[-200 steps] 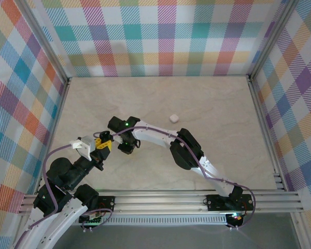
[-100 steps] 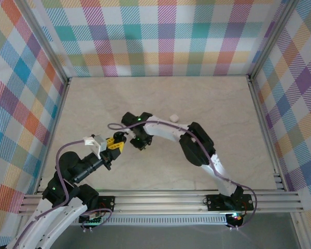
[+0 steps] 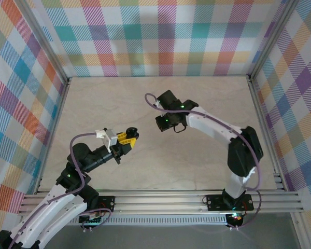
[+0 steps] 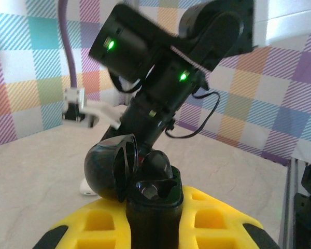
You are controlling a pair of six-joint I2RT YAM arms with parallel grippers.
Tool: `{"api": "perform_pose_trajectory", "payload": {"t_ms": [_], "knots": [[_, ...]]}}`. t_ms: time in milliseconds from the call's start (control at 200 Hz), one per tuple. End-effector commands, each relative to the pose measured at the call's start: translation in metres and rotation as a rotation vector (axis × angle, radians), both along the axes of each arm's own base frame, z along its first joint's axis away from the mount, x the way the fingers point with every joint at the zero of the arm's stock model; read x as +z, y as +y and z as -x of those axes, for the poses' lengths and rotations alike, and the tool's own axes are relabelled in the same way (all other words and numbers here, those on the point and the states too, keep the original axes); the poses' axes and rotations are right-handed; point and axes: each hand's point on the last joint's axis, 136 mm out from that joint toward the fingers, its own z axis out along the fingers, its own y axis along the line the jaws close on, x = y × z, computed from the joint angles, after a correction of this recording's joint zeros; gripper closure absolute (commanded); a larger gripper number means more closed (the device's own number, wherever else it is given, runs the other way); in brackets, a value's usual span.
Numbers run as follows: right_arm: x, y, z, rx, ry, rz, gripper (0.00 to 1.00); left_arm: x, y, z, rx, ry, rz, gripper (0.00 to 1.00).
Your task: Insert the wireless bluetooth earbuds into the charging case
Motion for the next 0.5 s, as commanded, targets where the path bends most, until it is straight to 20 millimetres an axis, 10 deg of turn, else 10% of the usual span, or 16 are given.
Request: {"api": "perform_pose_trajectory", "payload": {"t_ms": [0,495], "knots": [[0.045,-0.002,-0.003,-0.007,-0.125,-0.086,0.90,0.024,-0.007,0.005,-0.061,-0.081,0.082,1.00],[0.178,-0.018,0.033,0.059,-0.453,-0.365,0.91,0.028,-0.031,-0.017,-0.114,-0.069,0.058,1.00]]}}
